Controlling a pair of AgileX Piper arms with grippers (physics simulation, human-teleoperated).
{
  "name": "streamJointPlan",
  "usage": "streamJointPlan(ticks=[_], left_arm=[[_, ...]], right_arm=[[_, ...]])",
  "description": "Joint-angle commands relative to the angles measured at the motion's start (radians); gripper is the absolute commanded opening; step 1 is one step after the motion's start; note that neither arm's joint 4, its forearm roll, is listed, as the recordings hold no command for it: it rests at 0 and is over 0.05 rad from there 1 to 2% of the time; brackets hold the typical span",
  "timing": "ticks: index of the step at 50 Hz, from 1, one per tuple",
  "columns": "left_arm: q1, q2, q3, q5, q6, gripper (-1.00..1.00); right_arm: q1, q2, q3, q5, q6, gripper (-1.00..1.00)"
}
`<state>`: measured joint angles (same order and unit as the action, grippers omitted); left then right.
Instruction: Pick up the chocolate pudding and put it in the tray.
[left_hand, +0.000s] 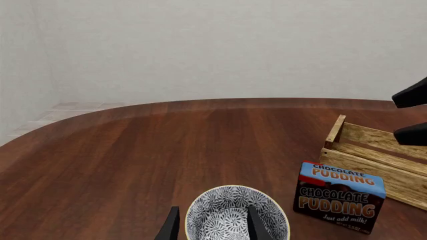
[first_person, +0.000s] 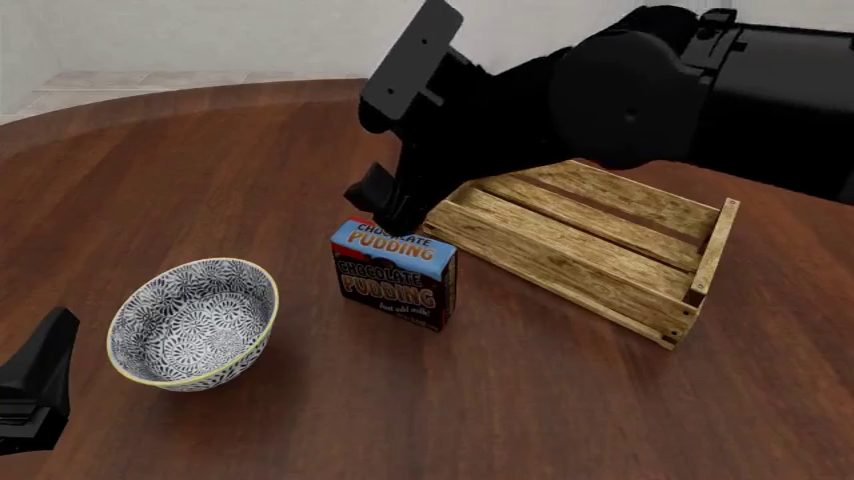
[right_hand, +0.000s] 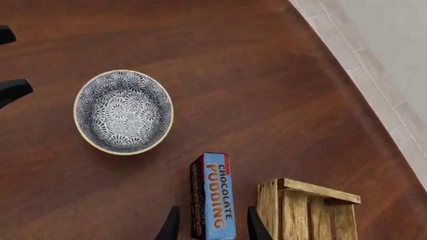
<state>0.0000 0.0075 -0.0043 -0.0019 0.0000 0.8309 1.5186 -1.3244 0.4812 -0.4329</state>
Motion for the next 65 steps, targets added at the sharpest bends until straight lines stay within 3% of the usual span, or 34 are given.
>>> streamJointPlan(ticks=[1,65], left_arm=[[0.000,0.000,0.000,0.000,0.000,1.00],[0.000,0.000,0.000,0.000,0.000,1.00]], right_arm=[[0.003,0.014,0.018,-0.012,0.001,1.00],[-0.033,0.069,0.035,-0.053,0.015,1.00]])
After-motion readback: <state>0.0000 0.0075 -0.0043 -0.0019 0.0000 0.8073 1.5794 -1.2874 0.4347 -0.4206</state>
